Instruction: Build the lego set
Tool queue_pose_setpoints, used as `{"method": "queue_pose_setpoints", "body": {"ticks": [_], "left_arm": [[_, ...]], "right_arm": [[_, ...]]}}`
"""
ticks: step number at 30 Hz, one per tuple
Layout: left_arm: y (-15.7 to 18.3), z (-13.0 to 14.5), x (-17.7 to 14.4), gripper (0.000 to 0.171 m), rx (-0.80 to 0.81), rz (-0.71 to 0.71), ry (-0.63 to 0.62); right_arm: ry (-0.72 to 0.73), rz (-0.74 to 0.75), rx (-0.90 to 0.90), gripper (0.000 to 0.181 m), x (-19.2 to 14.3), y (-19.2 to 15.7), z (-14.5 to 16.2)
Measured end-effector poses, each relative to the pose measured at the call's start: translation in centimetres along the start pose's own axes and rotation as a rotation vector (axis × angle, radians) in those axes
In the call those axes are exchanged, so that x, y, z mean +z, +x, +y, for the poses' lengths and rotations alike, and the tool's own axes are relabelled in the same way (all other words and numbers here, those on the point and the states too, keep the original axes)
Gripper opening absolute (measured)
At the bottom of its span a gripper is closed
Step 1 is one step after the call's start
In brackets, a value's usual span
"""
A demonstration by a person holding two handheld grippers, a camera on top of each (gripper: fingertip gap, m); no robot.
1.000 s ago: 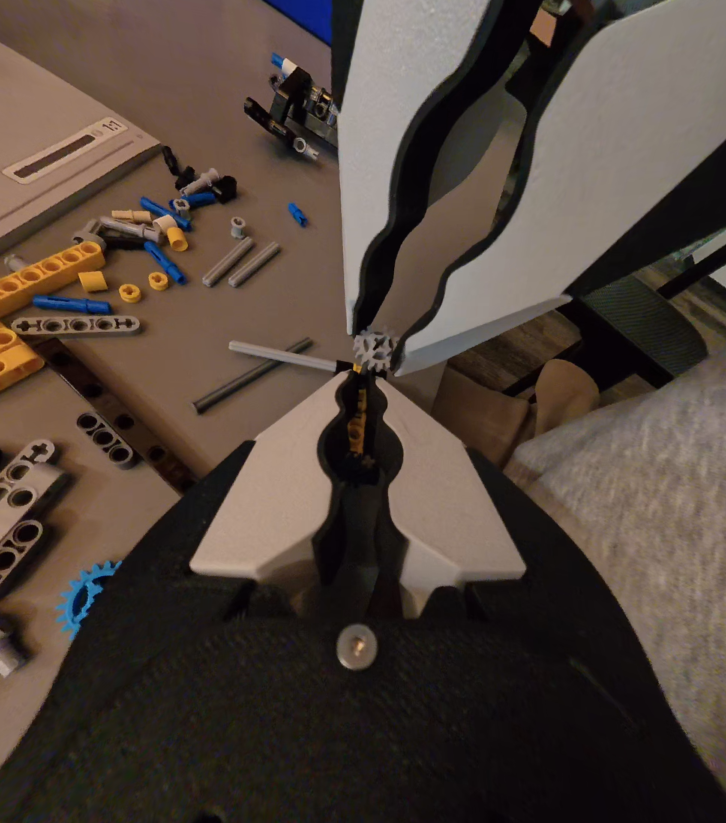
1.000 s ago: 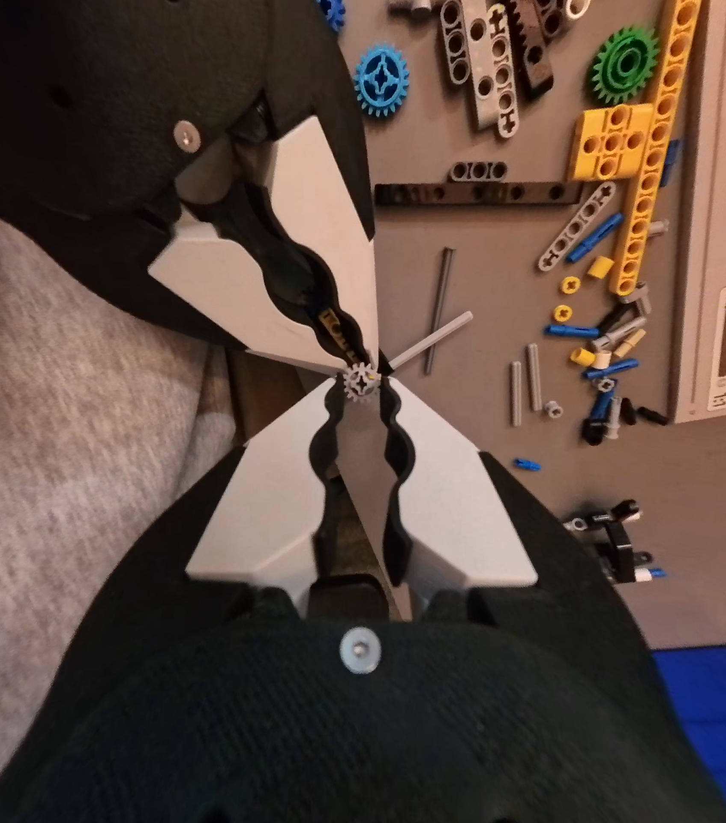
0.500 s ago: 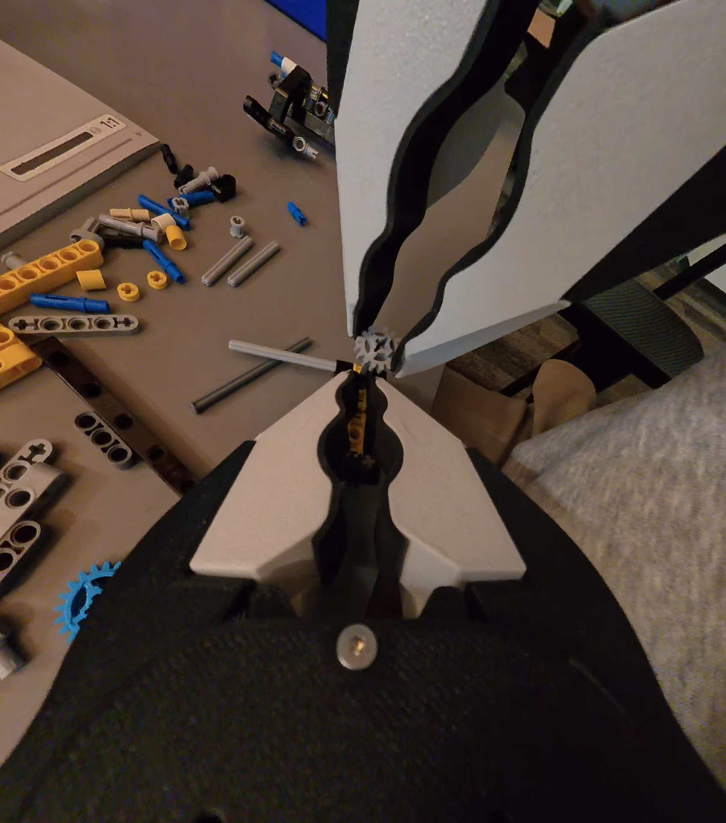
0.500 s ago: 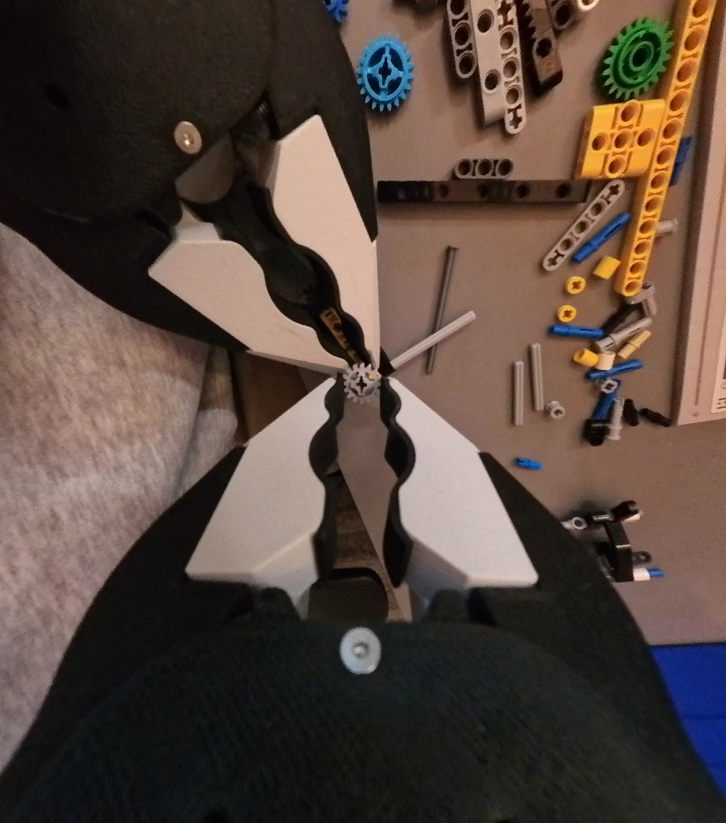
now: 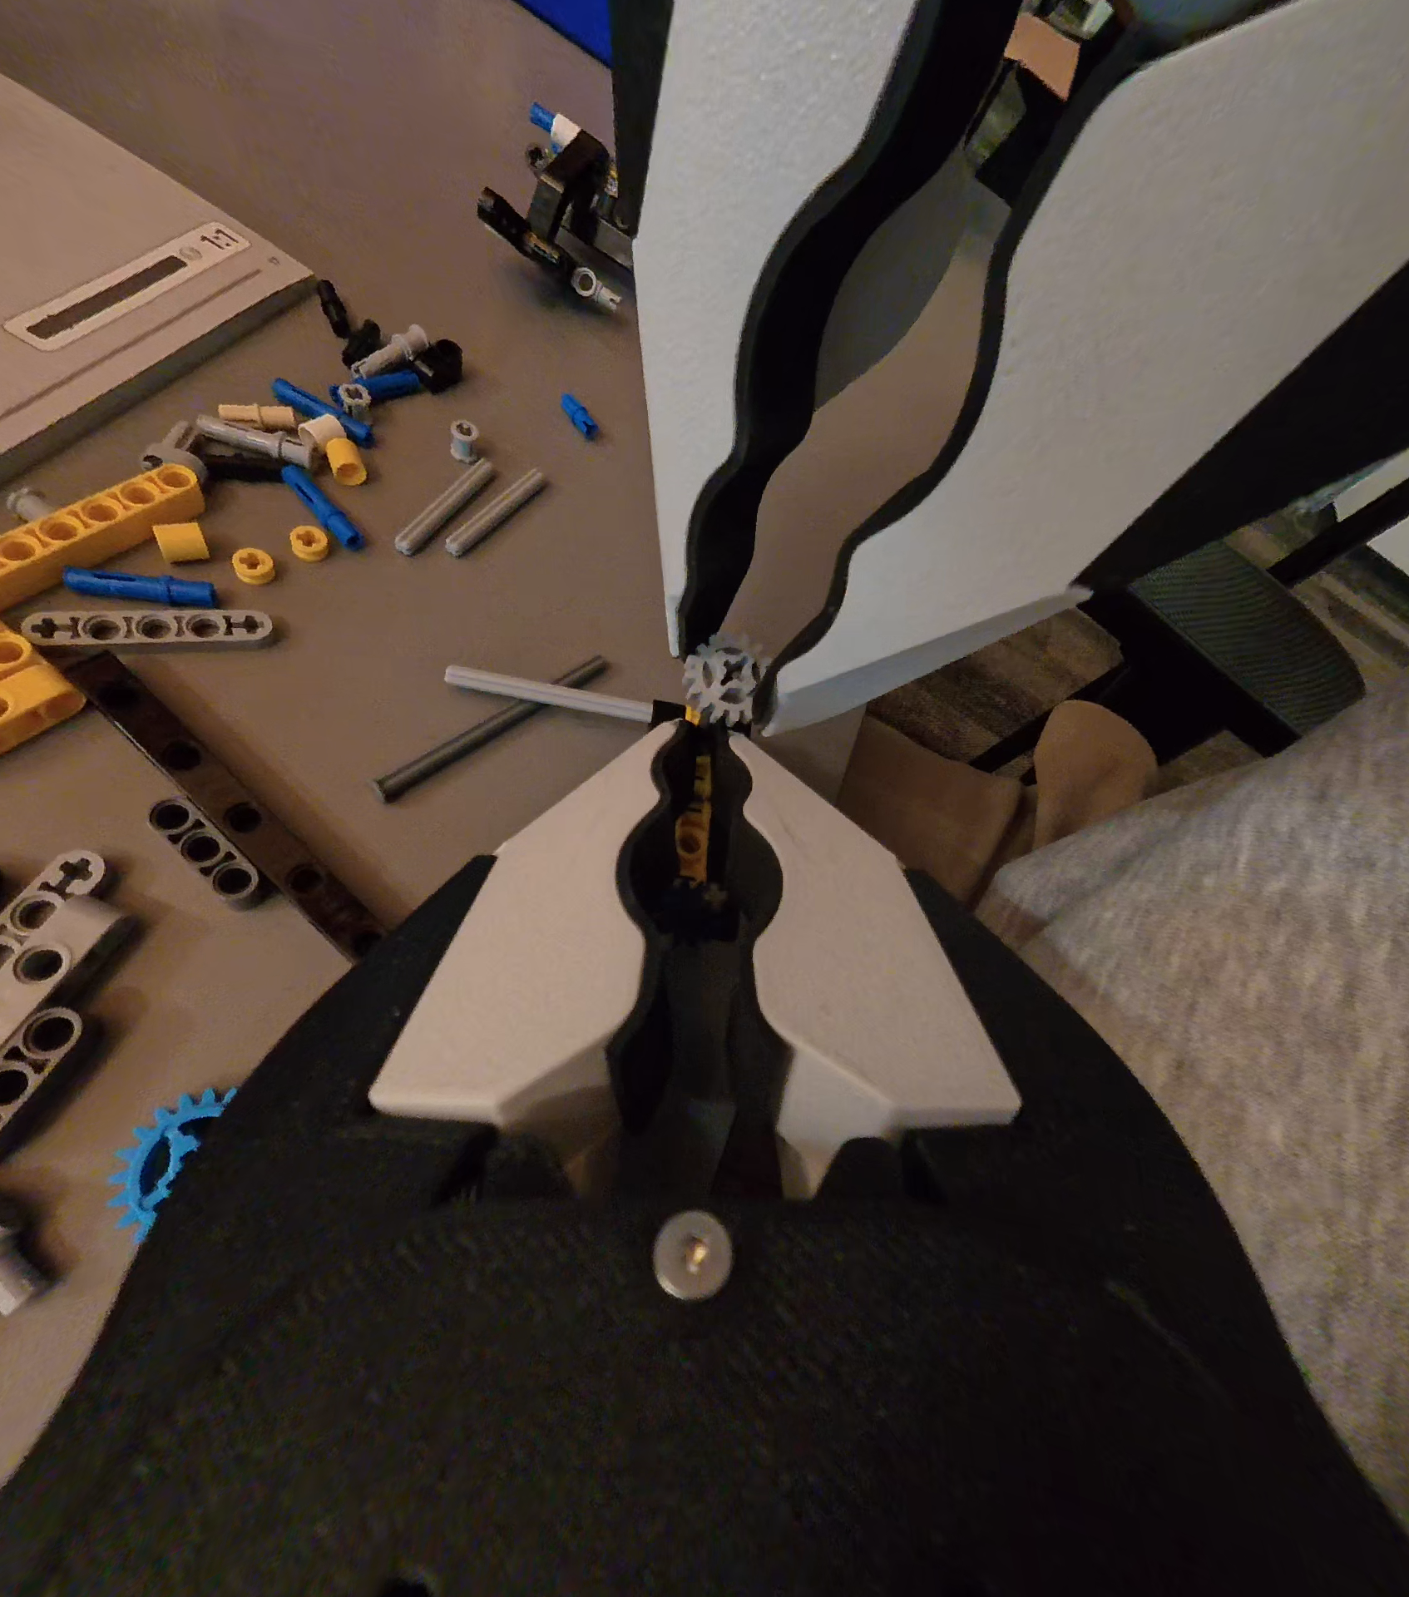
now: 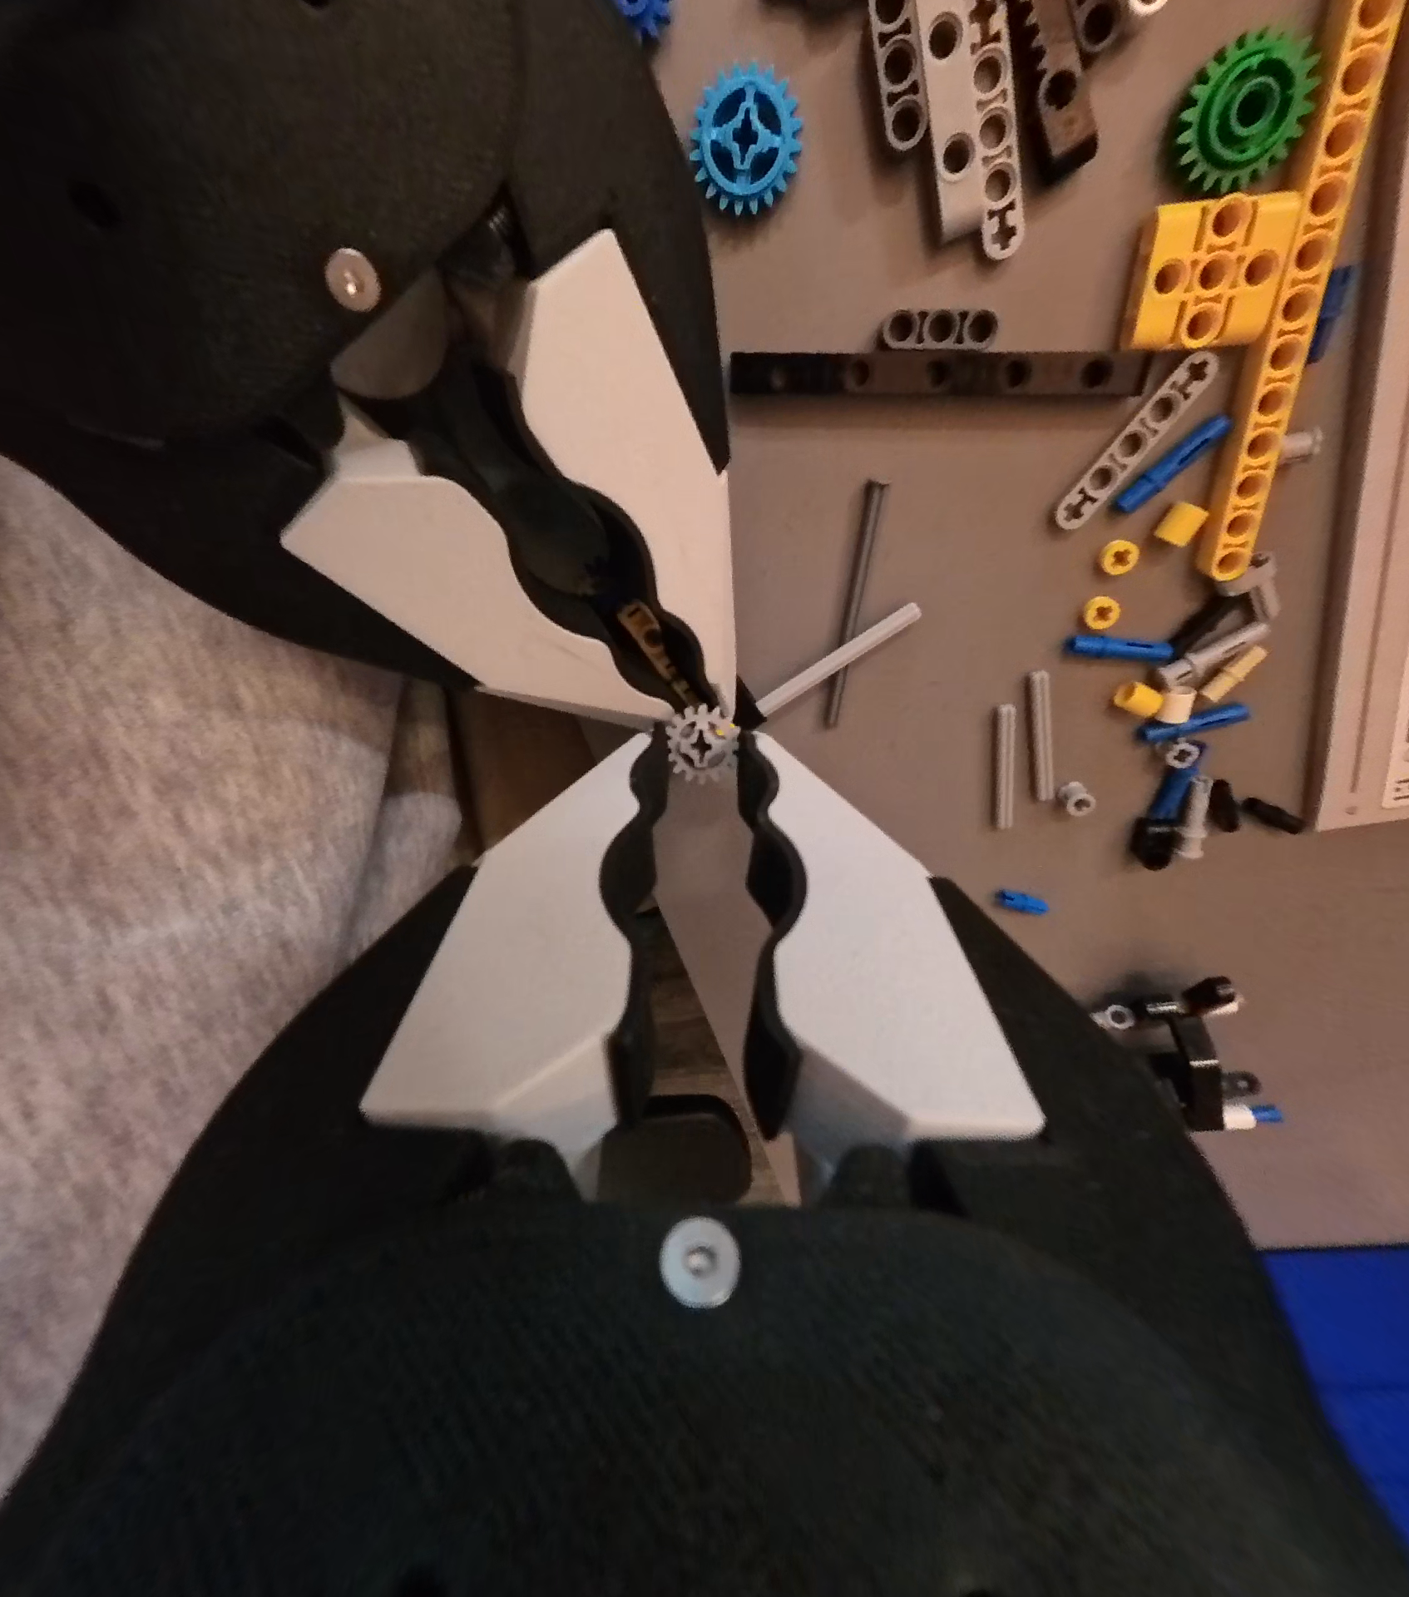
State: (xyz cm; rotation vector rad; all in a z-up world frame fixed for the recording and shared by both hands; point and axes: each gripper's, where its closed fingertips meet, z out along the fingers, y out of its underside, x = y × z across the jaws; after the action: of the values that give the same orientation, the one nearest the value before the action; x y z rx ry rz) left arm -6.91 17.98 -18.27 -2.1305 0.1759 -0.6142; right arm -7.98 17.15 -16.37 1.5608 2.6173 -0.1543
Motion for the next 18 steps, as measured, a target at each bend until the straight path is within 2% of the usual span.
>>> {"method": "queue_pose_setpoints", "body": {"ticks": [9,10,12,18], "left_arm": [[0.2,0.0,0.1,0.003,0.012,0.008,-0.005],[0.2,0.0,0.2,0.003,0.019,0.001,0.002],[0.2,-0.1,0.2,0.002,0.02,0.002,-0.001],[0.2,0.0,0.2,0.003,-0.008,0.018,-0.009]], "right_arm": [[-0.017,-0.051,0.016,0.013,0.3,-0.8,0.5],[-0.012,-0.014,0.011,0.007,1.5,-0.3,1.0],[-0.024,-0.009,0.035,0.009,2.3,-0.4,1.8],[0.044,0.044,0.052,0.01,1.5,-0.3,1.7]]}}
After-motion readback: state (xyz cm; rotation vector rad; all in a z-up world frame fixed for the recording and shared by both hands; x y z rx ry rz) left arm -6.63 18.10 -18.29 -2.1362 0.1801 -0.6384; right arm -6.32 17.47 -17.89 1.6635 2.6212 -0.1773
